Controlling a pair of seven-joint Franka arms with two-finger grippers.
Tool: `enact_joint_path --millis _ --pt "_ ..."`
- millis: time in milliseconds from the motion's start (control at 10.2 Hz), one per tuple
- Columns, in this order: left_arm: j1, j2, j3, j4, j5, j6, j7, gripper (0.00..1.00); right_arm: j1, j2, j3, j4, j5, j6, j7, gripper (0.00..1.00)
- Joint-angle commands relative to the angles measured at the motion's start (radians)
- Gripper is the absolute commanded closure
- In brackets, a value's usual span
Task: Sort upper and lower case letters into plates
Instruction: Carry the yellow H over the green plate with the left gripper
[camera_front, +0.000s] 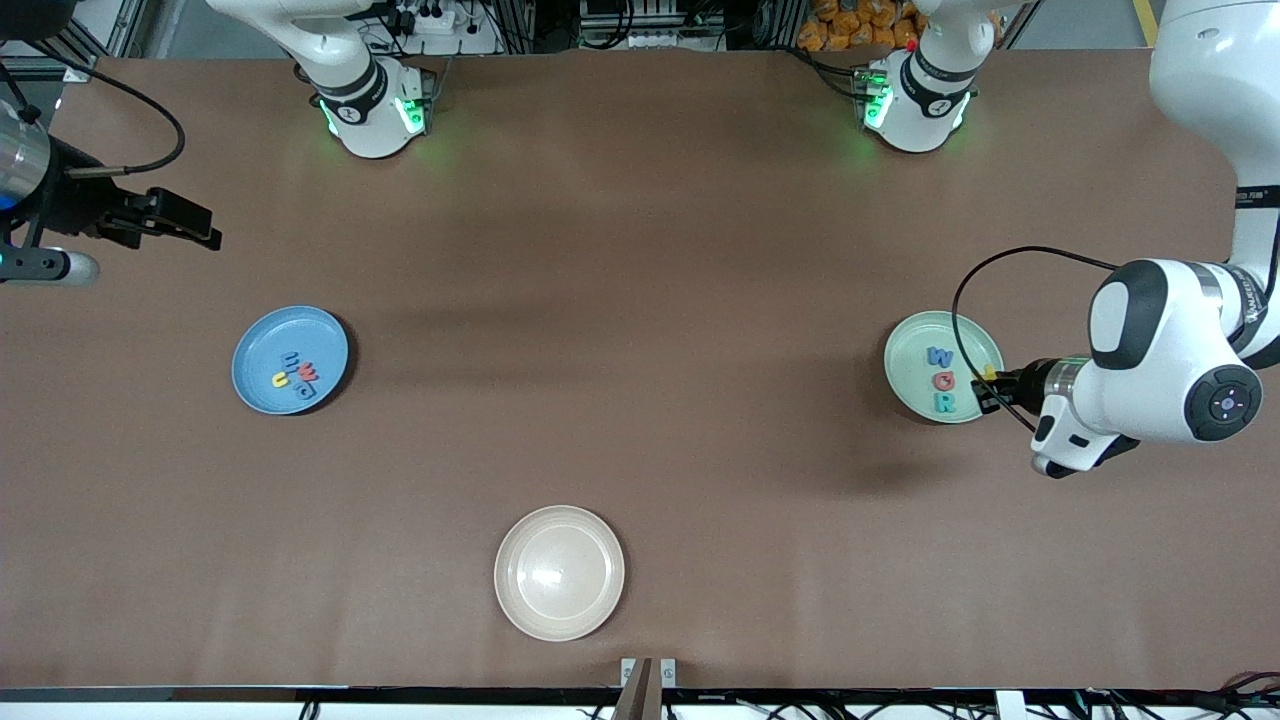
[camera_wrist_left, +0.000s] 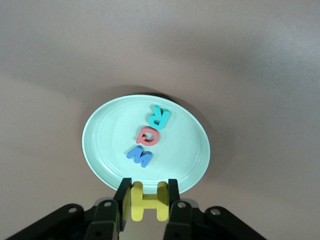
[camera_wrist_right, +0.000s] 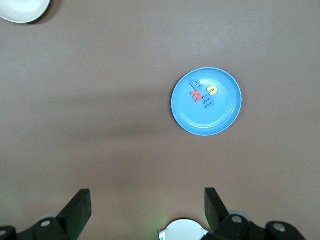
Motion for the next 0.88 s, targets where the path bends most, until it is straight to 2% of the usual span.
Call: enact_joint_path --millis 0,195,293,489,586,782 --pt "0.029 -0.044 -0.012 -0.166 -0.016 0.156 0.008 1.0 -0.005 -0.015 0.005 0.004 0.02 -0.03 0.008 0.0" --pt "0.023 -0.043 -0.02 -0.194 -0.016 0.181 0.006 1.0 -0.001 -0.012 0.005 0.004 0.018 -0.03 0.01 0.0" --pt "0.023 -0.029 -0.02 -0.204 -0.016 0.204 0.006 0.96 -0.002 -0.009 0.005 0.009 0.018 -0.03 0.01 0.0" --pt "0.025 -0.03 -0.02 -0.22 -0.016 0.22 0.006 0.35 -0.007 0.002 0.006 0.01 0.018 -0.03 0.005 0.0" --pt "0.029 -0.03 -0.021 -0.224 -0.017 0.22 0.005 0.0 -0.005 0.002 0.006 0.012 0.018 -0.029 0.011 0.0" --pt "0.028 -0.035 -0.021 -0.219 -0.016 0.218 0.012 0.0 0.003 0.005 0.009 0.016 0.001 -0.018 0.013 0.0"
